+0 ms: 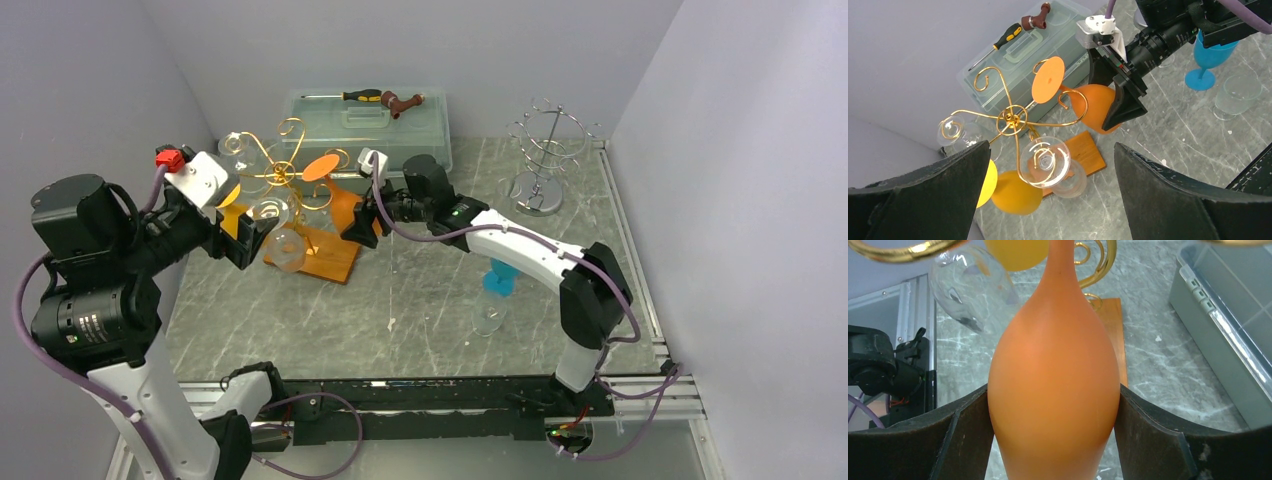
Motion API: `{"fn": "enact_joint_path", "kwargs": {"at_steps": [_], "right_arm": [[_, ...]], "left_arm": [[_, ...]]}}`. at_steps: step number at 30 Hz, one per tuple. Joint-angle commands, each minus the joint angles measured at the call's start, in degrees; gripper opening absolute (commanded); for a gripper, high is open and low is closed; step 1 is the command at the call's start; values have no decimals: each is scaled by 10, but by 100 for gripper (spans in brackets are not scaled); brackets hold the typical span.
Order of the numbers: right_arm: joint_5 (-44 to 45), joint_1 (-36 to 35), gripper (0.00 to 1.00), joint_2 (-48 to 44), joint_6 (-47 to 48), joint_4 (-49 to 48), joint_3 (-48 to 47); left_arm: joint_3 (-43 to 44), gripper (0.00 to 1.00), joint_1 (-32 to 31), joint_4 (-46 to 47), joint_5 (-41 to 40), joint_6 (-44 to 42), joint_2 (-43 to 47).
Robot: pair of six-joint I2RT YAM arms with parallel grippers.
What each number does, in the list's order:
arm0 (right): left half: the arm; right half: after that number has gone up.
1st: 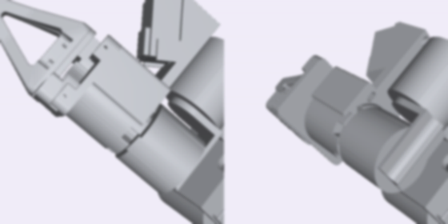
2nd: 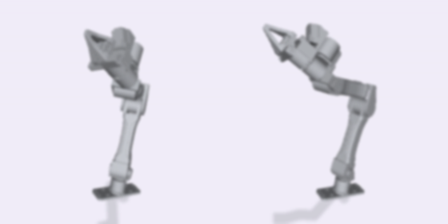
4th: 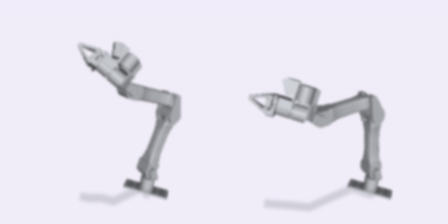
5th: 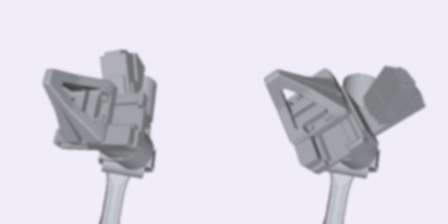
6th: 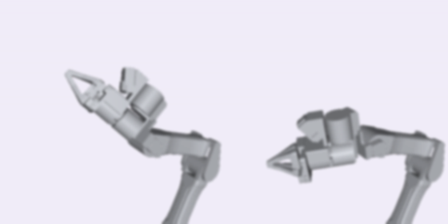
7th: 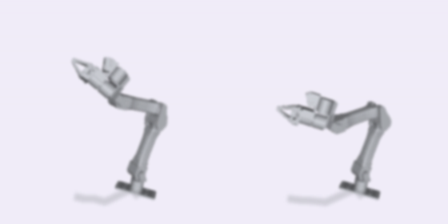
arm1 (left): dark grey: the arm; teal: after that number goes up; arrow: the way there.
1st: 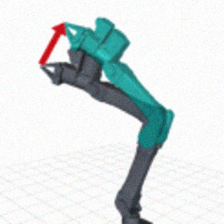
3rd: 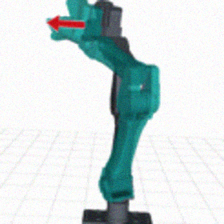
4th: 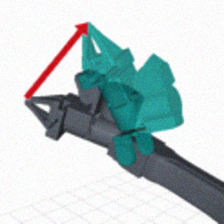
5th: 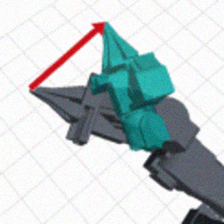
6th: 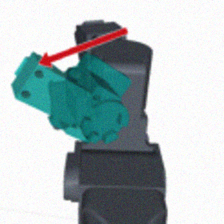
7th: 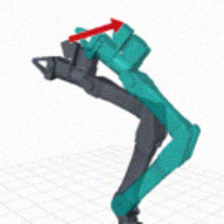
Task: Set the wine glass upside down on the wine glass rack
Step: Turn the wine glass upside down at the wine rack.
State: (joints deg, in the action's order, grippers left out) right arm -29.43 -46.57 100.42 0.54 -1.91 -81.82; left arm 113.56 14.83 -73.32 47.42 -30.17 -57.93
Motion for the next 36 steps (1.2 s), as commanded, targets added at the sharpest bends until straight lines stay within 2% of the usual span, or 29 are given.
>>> {"fn": "enact_joint_path", "kwargs": {"at_steps": [1, 22, 36], "right_arm": [[-32, 2, 60, 13, 14, -47, -44], [-55, -18, 59, 31, 80, -27, -61], [-43, -31, 59, 7, 100, -55, -16]], "left_arm": [[0, 100, 2, 1, -11, 6, -4], [-19, 99, 3, 30, -64, 31, -16], [-22, 99, 2, 37, -121, 43, -28]]}}
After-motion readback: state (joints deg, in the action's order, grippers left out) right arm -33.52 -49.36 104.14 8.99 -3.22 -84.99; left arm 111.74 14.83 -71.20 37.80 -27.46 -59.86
